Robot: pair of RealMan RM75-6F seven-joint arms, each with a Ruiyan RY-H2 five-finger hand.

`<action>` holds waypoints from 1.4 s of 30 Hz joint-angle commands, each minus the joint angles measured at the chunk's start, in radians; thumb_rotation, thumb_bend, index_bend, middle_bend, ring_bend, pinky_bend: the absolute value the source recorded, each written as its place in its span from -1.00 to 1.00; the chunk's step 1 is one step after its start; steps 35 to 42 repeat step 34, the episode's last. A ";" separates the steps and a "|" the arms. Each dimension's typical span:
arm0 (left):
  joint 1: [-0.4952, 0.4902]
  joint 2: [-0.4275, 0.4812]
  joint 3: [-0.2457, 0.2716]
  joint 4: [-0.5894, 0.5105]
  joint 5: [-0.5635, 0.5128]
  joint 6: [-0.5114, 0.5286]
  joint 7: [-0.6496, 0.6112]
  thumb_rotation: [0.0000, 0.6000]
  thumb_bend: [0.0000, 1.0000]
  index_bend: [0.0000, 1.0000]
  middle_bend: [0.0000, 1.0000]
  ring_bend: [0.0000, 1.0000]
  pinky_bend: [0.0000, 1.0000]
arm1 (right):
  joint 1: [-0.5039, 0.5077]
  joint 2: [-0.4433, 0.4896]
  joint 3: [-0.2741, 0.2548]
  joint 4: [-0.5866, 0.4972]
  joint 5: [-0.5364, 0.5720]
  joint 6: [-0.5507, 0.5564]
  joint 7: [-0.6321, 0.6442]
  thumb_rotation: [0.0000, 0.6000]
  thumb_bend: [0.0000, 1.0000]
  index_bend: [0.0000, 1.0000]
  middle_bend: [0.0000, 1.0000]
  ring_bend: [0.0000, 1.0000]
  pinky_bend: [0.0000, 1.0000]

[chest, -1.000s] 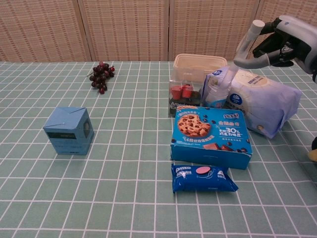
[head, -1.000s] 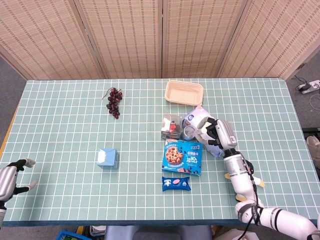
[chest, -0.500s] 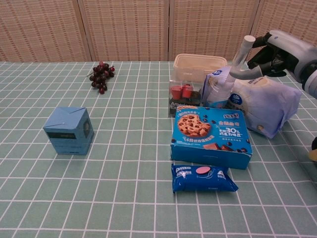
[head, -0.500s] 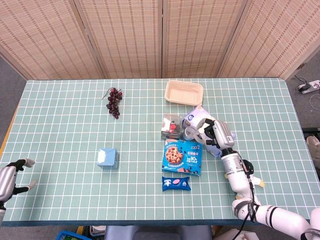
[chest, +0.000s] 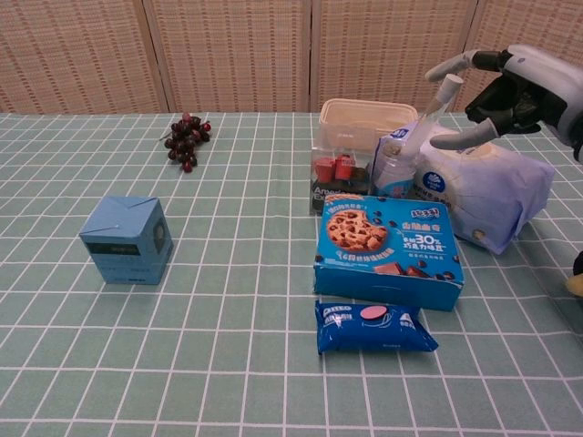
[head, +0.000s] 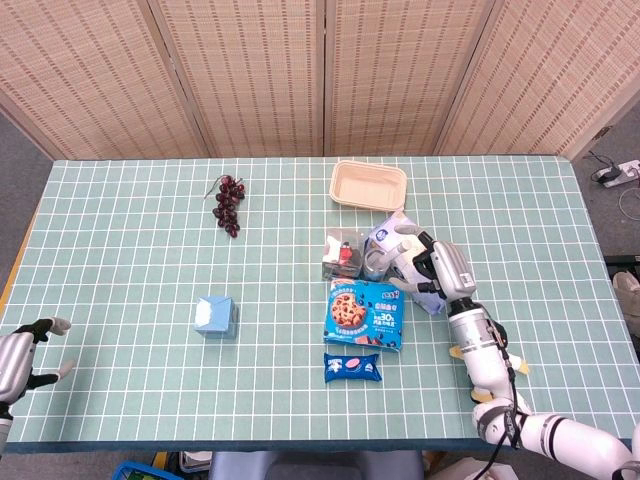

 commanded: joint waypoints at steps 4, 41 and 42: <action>-0.001 -0.001 0.001 -0.001 0.000 -0.001 0.007 1.00 -0.56 -0.12 -0.19 -0.17 0.17 | -0.072 0.088 -0.040 -0.095 -0.082 0.129 -0.099 1.00 -1.00 -0.52 1.00 1.00 1.00; 0.026 -0.037 -0.009 0.015 0.070 0.109 0.008 1.00 -0.56 -0.10 -0.19 -0.17 0.17 | -0.428 0.376 -0.269 -0.209 -0.177 0.397 -0.427 1.00 -0.74 -0.04 0.19 0.18 0.41; 0.026 -0.037 -0.009 0.015 0.070 0.109 0.008 1.00 -0.56 -0.10 -0.19 -0.17 0.17 | -0.428 0.376 -0.269 -0.209 -0.177 0.397 -0.427 1.00 -0.74 -0.04 0.19 0.18 0.41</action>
